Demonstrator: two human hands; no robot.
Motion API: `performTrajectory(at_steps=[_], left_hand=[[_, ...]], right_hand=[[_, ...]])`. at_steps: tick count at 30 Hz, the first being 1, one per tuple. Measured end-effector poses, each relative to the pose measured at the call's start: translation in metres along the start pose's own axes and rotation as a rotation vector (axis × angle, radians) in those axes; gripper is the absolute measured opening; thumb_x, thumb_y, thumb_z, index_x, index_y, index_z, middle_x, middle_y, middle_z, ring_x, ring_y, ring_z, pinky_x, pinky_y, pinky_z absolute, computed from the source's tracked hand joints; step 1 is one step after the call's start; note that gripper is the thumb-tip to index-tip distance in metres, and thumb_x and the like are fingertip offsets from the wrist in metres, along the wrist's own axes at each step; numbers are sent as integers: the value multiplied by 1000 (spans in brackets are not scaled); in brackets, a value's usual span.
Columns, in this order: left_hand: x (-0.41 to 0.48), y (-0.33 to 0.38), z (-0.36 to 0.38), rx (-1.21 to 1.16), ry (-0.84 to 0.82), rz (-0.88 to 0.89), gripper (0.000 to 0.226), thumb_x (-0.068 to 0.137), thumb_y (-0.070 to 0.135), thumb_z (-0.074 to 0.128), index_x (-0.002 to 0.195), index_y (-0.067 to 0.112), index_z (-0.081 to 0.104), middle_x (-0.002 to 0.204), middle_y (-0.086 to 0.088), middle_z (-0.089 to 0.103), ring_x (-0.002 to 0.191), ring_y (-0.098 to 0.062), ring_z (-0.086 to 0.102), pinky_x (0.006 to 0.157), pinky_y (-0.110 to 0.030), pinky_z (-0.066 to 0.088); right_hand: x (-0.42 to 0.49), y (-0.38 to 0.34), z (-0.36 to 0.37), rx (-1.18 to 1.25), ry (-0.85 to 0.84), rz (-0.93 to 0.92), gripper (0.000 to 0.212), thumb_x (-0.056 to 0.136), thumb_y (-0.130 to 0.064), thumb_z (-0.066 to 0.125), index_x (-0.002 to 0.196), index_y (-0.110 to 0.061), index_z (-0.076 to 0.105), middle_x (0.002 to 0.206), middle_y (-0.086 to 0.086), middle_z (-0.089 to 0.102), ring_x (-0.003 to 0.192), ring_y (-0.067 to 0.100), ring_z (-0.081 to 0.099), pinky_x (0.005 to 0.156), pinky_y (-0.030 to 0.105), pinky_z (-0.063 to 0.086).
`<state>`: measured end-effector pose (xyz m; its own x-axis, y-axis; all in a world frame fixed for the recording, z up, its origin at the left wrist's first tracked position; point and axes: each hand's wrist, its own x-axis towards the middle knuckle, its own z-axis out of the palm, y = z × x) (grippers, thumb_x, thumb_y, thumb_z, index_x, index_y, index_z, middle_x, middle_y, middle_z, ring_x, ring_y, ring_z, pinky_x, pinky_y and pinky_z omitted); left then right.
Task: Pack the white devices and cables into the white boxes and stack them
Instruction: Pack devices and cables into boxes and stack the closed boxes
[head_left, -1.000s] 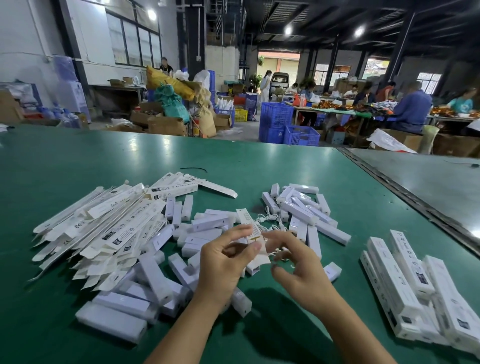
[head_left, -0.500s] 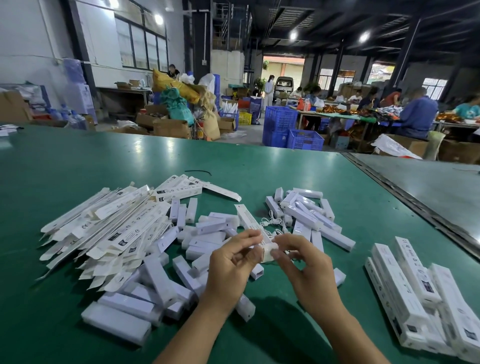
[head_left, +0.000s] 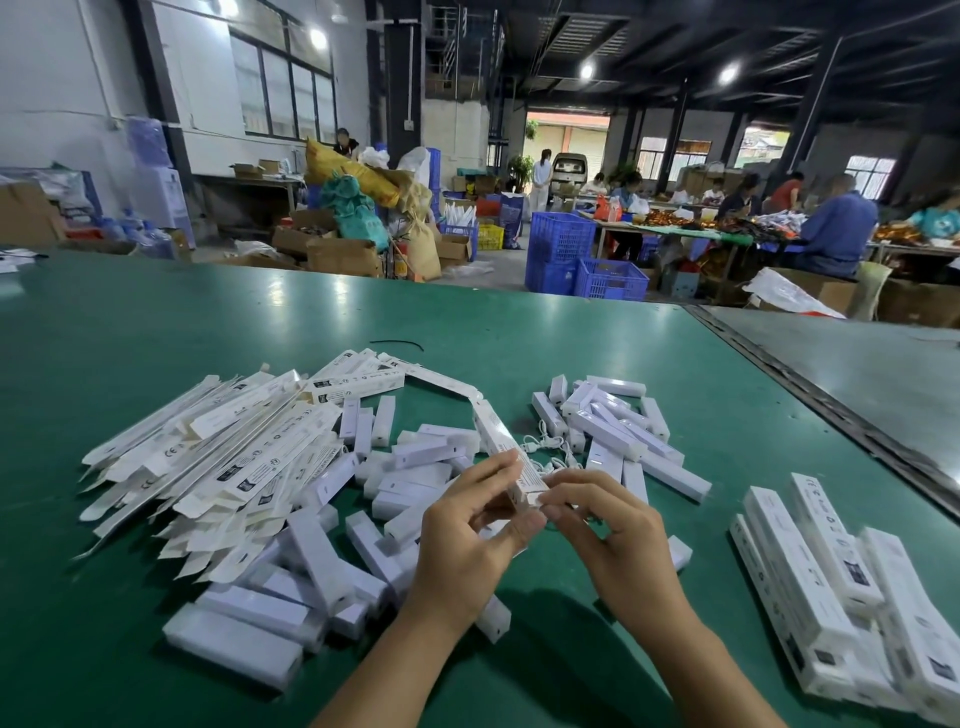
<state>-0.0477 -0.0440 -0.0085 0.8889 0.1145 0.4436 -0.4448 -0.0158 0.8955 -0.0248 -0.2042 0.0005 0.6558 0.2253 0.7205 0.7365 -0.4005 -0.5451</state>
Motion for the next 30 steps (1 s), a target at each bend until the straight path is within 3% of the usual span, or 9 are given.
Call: performTrajectory(at_steps=[6, 9, 12, 17, 22, 26, 27, 30], left_hand=[[3, -6, -2, -3, 2, -4, 36, 75, 29, 78, 111, 30, 72, 126, 20, 66, 111, -7, 66, 87, -20, 54], [1, -6, -1, -37, -7, -13, 33, 77, 31, 78, 110, 26, 74, 125, 16, 67, 108, -10, 68, 81, -20, 56], [1, -5, -2, -68, -15, -38, 31, 77, 33, 80, 107, 24, 76, 123, 12, 69, 101, -13, 70, 77, -22, 56], [2, -5, 0, -57, 3, -50, 19, 81, 22, 72, 100, 25, 76, 116, 11, 72, 97, -11, 71, 74, -19, 56], [5, -8, -1, -64, -10, -43, 15, 85, 14, 70, 91, 26, 79, 110, 7, 75, 107, -11, 69, 87, -21, 54], [8, -5, -1, -136, 37, -70, 15, 85, 13, 69, 86, 24, 80, 107, 2, 76, 104, -15, 70, 82, -22, 55], [10, -2, -1, -221, 64, -105, 14, 83, 18, 67, 85, 22, 80, 106, -1, 76, 102, -17, 71, 78, -23, 56], [13, 6, -9, -651, 81, -279, 21, 83, 20, 62, 85, 11, 80, 104, -14, 75, 82, -22, 73, 65, -25, 57]], right_hand=[[-1, -1, -1, 39, -15, 22, 11, 82, -16, 69, 89, -22, 76, 101, -10, 67, 93, 7, 65, 75, 21, 52], [-1, -3, 0, 159, -12, 136, 11, 80, -21, 72, 90, -24, 71, 100, -12, 69, 95, 11, 66, 76, 26, 55], [-2, -6, 3, 320, -24, 295, 26, 77, -29, 74, 102, -31, 66, 106, -11, 71, 101, 13, 66, 82, 30, 56], [-1, -8, 6, 362, 6, 355, 39, 76, -32, 76, 111, -27, 59, 103, -9, 74, 103, 10, 67, 84, 43, 53], [-5, -11, 14, 310, 46, 329, 35, 76, -42, 74, 107, -39, 58, 100, -14, 73, 101, 8, 68, 78, 34, 51], [-5, -8, 11, 240, -18, 234, 22, 89, -39, 69, 109, -42, 60, 110, -15, 69, 107, 11, 64, 84, 27, 52], [-5, -5, 8, 186, -46, 198, 23, 91, -34, 65, 113, -41, 61, 117, -17, 65, 113, 10, 60, 89, 25, 49], [-2, 4, -2, -32, -59, 153, 54, 80, -9, 65, 121, -43, 52, 133, -26, 49, 131, 1, 41, 105, 9, 28]])
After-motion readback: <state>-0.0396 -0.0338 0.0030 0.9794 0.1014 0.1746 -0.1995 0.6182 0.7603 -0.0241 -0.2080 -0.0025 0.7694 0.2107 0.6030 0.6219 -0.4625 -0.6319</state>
